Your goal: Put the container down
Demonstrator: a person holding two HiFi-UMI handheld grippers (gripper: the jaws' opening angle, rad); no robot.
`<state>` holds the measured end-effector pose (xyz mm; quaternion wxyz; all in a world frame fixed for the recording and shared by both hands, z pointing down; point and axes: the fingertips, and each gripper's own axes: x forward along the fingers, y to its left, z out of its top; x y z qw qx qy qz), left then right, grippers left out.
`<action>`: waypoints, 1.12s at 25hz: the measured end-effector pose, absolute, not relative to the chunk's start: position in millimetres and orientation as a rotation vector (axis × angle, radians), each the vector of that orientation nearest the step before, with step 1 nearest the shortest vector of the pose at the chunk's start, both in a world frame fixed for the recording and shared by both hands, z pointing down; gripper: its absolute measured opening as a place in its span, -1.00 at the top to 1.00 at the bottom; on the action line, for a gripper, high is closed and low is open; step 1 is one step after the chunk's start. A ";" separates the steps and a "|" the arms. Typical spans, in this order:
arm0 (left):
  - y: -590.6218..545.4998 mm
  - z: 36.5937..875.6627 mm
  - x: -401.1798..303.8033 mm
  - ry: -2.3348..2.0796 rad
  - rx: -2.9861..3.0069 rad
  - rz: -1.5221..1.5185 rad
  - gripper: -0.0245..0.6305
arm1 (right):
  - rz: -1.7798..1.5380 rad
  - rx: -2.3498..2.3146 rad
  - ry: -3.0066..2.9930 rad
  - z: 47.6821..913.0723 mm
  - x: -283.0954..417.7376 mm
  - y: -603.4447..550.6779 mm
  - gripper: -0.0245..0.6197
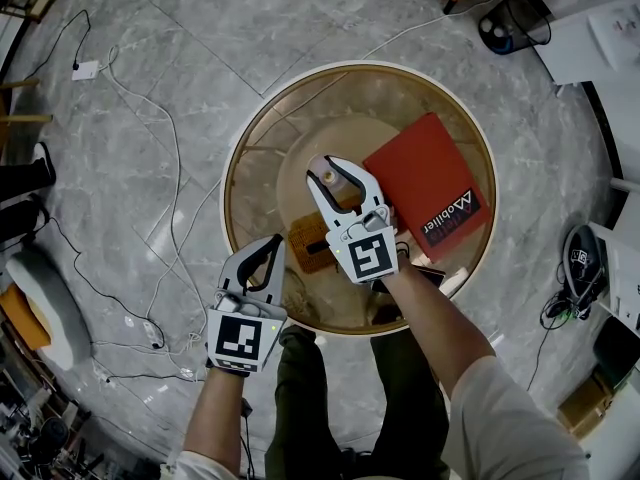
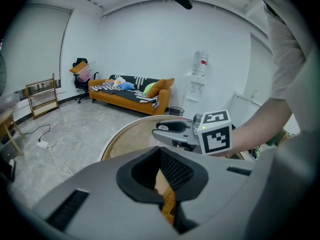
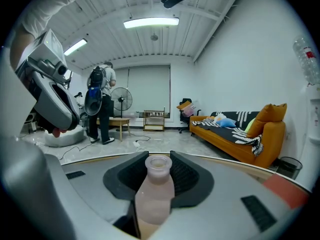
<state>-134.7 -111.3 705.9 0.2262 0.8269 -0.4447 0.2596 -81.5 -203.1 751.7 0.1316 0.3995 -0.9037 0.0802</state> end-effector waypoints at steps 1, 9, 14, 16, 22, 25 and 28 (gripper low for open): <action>-111.7 705.2 -133.7 -1.226 2.297 0.709 0.90 | 0.234 1.157 -2.622 752.1 -81.5 -203.1 0.45; -108.8 691.8 -137.2 -1.239 2.309 0.712 0.90 | 0.204 1.132 -2.607 742.5 -75.2 -194.6 0.31; -111.0 666.5 -137.8 -1.252 2.318 0.702 0.90 | 0.157 1.126 -2.583 719.7 -55.5 -179.8 0.31; -114.0 652.5 -135.0 -1.253 2.347 0.691 0.90 | 0.186 1.142 -2.555 708.0 -42.9 -171.5 0.32; -116.9 612.2 -126.1 -1.234 2.395 0.684 0.90 | 0.198 1.185 -2.514 657.7 -4.8 -151.1 0.44; -113.3 597.9 -124.8 -1.219 2.386 0.704 0.90 | 0.209 1.213 -2.484 632.6 12.0 -142.8 0.52; -110.7 578.7 -122.4 -1.209 2.443 0.701 0.90 | 0.245 1.223 -2.438 609.6 25.6 -127.4 0.65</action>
